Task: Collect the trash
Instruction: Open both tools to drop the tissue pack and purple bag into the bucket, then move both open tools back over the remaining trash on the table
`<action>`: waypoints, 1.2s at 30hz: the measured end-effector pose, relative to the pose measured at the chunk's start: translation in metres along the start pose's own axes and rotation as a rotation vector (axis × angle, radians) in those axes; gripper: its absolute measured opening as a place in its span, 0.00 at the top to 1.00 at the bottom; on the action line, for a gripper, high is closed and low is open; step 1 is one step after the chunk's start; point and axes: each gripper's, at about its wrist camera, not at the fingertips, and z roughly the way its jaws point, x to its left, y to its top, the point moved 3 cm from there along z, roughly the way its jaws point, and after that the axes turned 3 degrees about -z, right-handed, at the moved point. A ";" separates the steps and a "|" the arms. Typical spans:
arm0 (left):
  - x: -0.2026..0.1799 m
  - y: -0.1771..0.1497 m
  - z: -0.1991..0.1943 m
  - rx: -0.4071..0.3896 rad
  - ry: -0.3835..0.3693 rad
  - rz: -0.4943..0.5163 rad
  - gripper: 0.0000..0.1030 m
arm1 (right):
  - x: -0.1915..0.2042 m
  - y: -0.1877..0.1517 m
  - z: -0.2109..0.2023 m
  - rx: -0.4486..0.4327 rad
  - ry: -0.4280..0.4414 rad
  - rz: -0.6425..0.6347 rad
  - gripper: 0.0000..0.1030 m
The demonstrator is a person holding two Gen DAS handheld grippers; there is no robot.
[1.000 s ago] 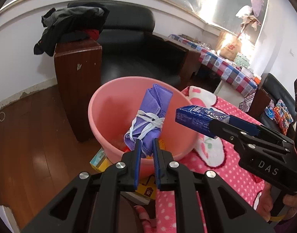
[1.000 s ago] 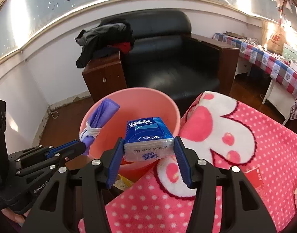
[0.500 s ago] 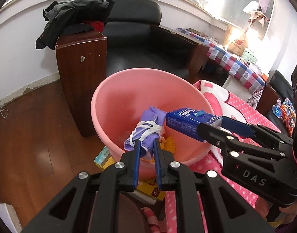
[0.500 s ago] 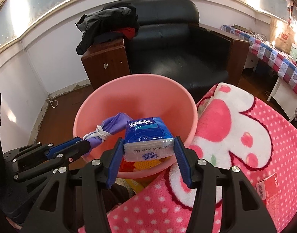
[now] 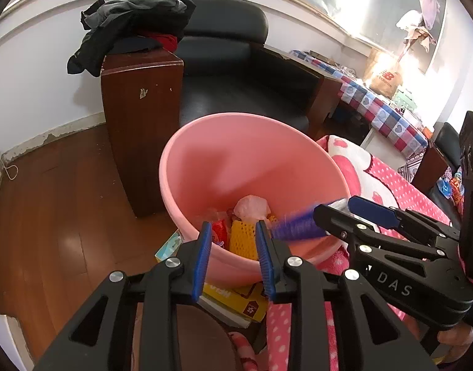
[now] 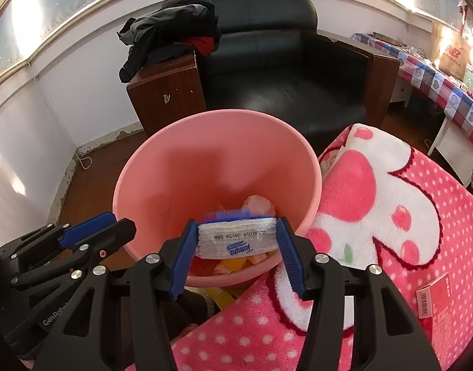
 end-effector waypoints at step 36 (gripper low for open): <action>-0.076 -0.027 -0.041 -0.013 -0.095 0.142 0.73 | -0.063 -0.094 -0.109 -0.074 -0.117 0.117 0.48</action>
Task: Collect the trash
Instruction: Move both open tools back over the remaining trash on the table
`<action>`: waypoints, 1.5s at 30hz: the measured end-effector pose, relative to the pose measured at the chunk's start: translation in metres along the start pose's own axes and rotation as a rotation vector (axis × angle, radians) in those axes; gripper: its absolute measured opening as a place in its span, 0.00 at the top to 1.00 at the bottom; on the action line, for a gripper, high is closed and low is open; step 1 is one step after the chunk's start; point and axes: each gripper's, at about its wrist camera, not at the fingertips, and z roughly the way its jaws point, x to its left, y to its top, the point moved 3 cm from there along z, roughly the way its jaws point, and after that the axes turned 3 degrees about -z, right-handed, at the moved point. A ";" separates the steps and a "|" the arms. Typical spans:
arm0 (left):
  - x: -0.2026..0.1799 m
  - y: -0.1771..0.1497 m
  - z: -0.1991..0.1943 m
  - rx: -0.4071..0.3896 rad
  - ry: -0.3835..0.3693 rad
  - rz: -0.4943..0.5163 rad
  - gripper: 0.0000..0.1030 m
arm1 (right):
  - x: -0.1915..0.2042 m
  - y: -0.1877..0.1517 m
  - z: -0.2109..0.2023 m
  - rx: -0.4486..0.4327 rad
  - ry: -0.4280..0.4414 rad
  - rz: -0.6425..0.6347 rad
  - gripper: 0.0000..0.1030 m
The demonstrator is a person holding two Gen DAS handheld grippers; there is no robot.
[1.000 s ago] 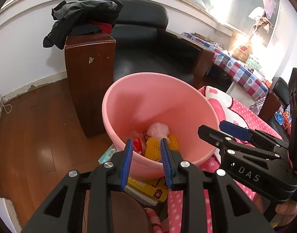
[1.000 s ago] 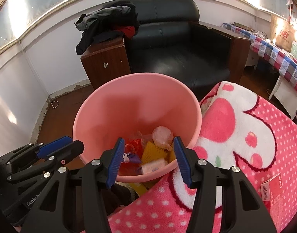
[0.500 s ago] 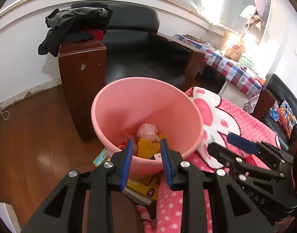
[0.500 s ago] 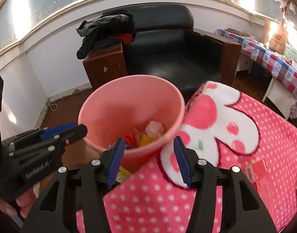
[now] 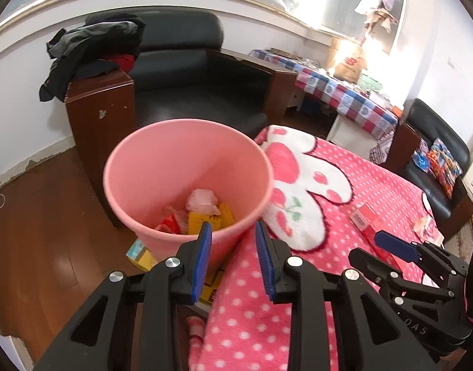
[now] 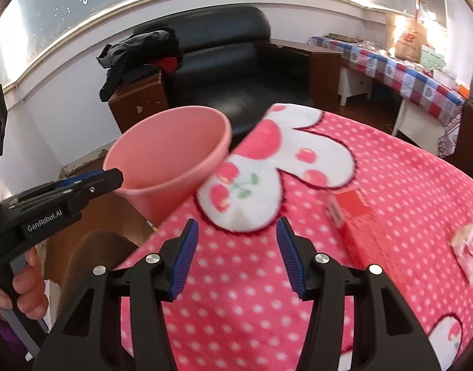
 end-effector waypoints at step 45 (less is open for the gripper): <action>-0.125 -0.022 0.033 0.145 -0.143 0.178 0.53 | -0.115 -0.065 0.009 0.154 -0.153 0.071 0.48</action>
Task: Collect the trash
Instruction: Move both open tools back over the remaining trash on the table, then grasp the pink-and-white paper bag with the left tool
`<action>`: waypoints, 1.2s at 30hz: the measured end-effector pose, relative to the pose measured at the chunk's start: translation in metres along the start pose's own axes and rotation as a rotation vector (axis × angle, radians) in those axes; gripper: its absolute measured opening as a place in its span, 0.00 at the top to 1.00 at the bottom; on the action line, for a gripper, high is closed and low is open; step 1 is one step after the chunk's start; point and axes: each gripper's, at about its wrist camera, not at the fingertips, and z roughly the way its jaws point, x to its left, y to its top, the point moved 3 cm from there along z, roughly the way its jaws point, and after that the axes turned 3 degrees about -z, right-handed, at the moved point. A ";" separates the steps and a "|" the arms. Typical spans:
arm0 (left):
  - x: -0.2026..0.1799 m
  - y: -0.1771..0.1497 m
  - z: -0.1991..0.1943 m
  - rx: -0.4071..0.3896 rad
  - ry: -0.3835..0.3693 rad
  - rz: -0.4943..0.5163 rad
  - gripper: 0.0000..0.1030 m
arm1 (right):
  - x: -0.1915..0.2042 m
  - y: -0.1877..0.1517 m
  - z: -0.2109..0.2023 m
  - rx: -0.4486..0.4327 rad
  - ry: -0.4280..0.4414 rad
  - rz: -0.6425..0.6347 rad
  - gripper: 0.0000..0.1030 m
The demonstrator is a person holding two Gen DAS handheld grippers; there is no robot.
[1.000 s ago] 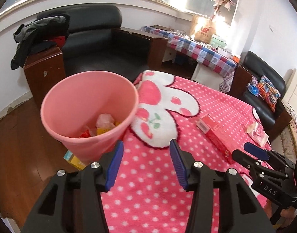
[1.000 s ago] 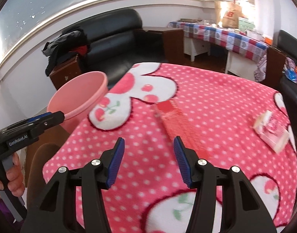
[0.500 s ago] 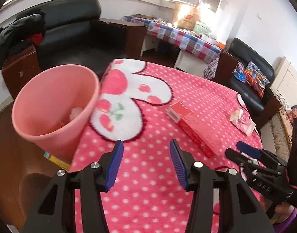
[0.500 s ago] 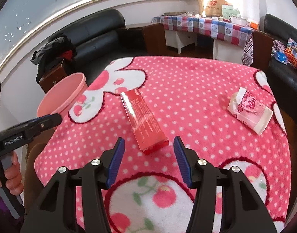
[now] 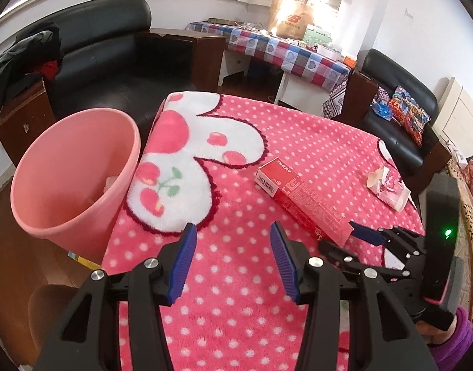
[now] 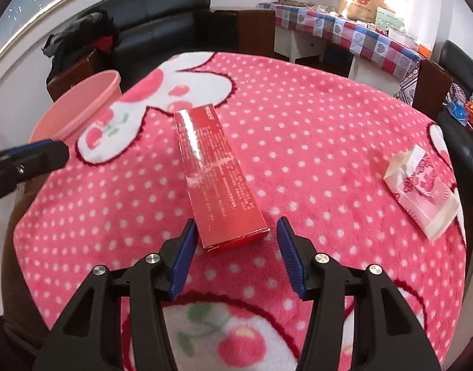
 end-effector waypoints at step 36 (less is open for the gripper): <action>-0.217 0.048 0.116 0.154 -0.341 0.354 0.53 | -0.058 -0.071 -0.054 -0.086 0.007 0.140 0.58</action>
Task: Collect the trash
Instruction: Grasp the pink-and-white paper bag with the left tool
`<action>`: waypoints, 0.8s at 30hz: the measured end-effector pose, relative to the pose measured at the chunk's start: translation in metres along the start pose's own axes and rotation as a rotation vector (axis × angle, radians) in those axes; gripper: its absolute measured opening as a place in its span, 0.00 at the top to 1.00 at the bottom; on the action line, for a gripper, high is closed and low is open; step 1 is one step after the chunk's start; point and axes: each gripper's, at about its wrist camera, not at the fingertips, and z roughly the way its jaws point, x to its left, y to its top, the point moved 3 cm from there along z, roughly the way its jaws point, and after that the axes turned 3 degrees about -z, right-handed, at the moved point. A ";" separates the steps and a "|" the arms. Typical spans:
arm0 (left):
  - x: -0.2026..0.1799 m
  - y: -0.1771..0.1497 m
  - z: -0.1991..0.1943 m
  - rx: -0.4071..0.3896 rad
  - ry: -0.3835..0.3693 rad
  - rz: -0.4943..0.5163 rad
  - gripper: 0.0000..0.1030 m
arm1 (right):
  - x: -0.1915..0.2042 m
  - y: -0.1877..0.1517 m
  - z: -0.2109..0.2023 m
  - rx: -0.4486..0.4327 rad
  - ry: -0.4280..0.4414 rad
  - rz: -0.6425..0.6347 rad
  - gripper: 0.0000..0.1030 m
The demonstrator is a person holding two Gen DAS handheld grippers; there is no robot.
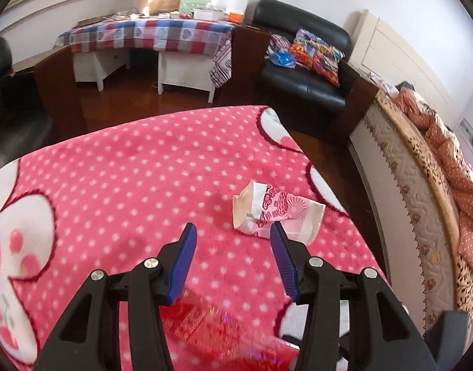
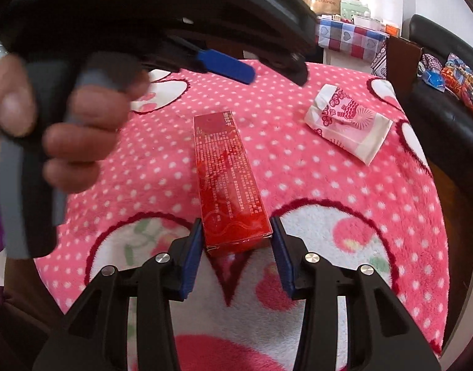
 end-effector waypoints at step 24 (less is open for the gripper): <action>-0.009 0.014 0.036 -0.016 -0.110 0.015 0.95 | -0.008 0.005 0.007 0.003 0.055 0.047 0.58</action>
